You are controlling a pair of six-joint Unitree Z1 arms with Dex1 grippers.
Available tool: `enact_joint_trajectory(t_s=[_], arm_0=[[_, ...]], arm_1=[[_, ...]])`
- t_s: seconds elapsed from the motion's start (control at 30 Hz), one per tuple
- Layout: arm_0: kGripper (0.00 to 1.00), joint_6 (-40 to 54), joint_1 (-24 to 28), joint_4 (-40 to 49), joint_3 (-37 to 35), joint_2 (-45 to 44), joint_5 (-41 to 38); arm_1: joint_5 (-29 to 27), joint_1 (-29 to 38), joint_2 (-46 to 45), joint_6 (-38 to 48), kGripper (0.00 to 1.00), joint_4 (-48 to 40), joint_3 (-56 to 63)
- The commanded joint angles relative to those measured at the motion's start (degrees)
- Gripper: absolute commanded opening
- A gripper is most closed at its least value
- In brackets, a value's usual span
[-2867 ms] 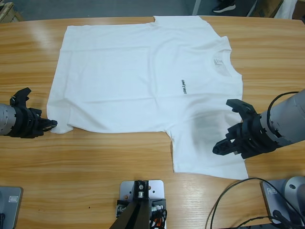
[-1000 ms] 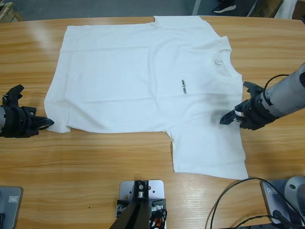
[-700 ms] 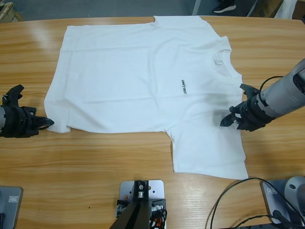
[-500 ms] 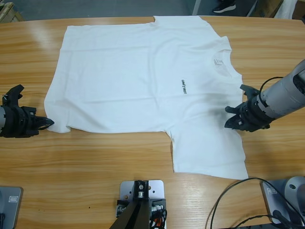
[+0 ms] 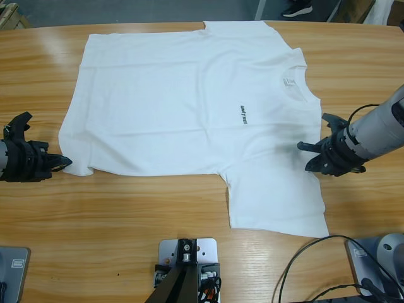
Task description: Fold clothes
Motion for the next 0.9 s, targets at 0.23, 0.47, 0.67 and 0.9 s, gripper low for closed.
enact_joint_trajectory(t_s=[0.23,0.47,0.67,0.9], arm_0=[[0.000,0.95,0.62,-1.60,2.39,-0.61,-0.99],[0.000,0.95,0.62,-2.01,2.57,-0.57,-0.99],[0.000,0.95,0.62,-2.04,2.57,-0.52,-0.99],[0.000,0.95,0.62,-2.13,2.64,-0.45,-0.99]], arm_1=[[3.15,-1.69,-6.59,-0.76,0.000,-6.14,6.17],[3.24,-1.69,-4.50,-0.06,0.555,-6.14,5.99],[3.13,-1.69,-1.95,0.73,0.890,-5.78,5.50],[3.26,-2.13,0.32,0.73,0.820,-5.84,5.01]])
